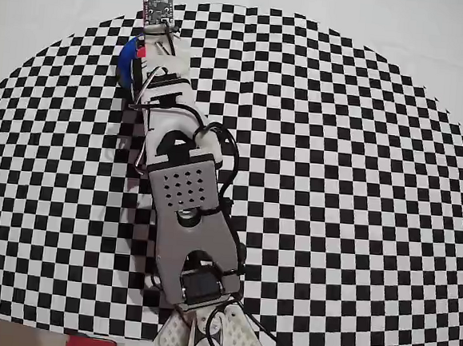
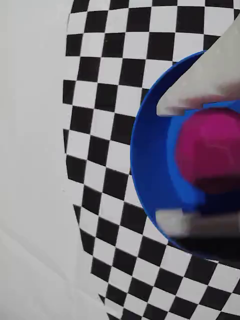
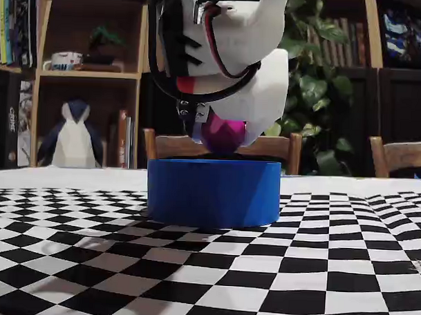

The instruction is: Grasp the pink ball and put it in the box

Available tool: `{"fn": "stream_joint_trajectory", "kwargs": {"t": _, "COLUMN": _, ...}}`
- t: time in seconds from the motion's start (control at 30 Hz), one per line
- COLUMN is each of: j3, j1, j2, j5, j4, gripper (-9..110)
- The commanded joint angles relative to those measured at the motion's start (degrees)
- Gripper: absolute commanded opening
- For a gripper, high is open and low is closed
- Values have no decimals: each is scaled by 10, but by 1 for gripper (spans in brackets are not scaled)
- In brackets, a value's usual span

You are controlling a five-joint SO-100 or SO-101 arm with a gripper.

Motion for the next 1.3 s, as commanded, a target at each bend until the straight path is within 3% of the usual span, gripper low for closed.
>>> {"fn": "stream_joint_trajectory", "kwargs": {"t": 0.0, "j3": -34, "j1": 4, "j2": 9, "j5": 10, "j4": -10, "gripper": 39}}
{"fn": "stream_joint_trajectory", "kwargs": {"t": 0.73, "j3": -20, "j1": 11, "j2": 62, "j5": 57, "j4": -12, "gripper": 42}}
{"fn": "stream_joint_trajectory", "kwargs": {"t": 1.03, "j3": 27, "j1": 33, "j2": 142, "j5": 186, "j4": -11, "gripper": 41}}
{"fn": "stream_joint_trajectory", "kwargs": {"t": 1.27, "j3": 120, "j1": 62, "j2": 243, "j5": 374, "j4": -11, "gripper": 36}}
